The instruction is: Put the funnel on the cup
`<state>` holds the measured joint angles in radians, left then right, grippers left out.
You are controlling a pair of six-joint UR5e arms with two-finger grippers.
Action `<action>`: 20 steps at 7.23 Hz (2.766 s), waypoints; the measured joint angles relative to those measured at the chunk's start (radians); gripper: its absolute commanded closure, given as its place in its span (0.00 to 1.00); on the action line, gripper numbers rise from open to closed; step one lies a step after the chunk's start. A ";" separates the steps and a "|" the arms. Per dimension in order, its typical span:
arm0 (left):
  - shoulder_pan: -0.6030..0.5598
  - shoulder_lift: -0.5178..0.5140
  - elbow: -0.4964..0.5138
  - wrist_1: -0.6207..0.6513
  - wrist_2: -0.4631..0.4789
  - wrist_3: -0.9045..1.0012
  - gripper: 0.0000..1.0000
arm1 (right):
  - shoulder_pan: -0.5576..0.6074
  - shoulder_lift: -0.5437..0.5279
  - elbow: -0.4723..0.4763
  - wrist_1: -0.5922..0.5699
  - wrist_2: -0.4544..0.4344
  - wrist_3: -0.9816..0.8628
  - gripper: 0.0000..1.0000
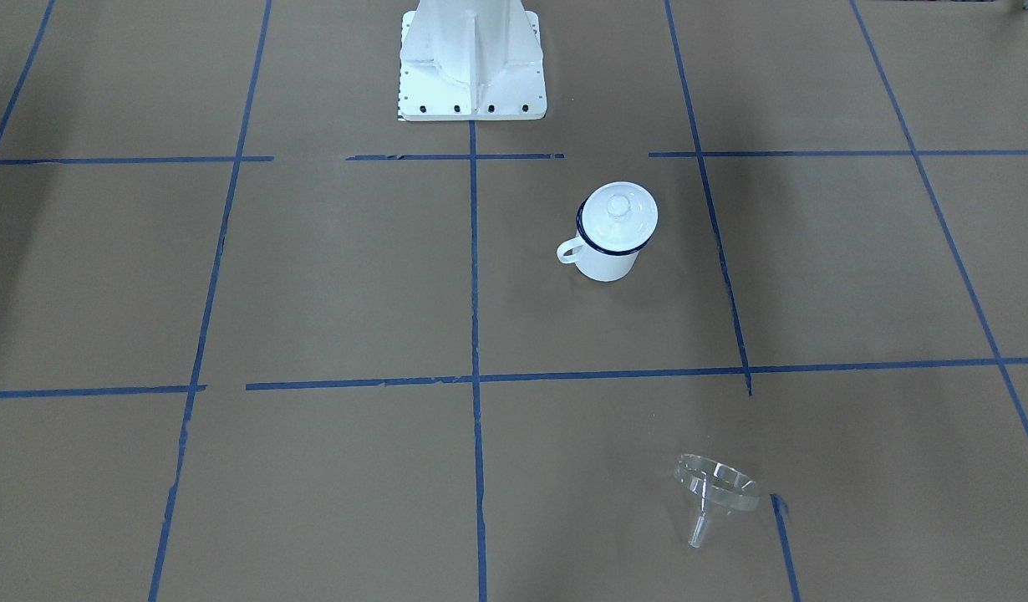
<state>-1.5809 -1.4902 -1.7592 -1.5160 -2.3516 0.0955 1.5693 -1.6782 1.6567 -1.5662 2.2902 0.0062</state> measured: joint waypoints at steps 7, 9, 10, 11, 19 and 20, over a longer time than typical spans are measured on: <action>0.001 -0.296 -0.176 -0.023 0.074 -0.349 0.00 | 0.000 0.000 0.000 0.000 0.000 0.000 0.00; 0.123 -0.325 -0.273 -0.033 0.063 -0.519 0.00 | 0.000 0.000 0.000 0.000 0.000 0.000 0.00; 0.232 -0.336 -0.303 -0.033 0.050 -0.630 0.00 | 0.000 0.000 0.000 0.000 0.000 0.000 0.00; 0.342 -0.354 -0.331 -0.024 0.077 -0.773 0.00 | 0.000 0.000 0.000 0.000 0.000 0.000 0.00; 0.934 -0.680 -0.297 0.361 0.503 -1.368 0.02 | 0.000 0.000 0.000 0.000 0.000 0.000 0.00; 0.965 -0.683 -0.272 0.361 0.530 -1.379 0.07 | 0.000 0.000 0.000 0.000 0.000 0.000 0.00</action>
<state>-0.6162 -2.1736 -2.0316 -1.1553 -1.8213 -1.2832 1.5693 -1.6782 1.6567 -1.5662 2.2902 0.0061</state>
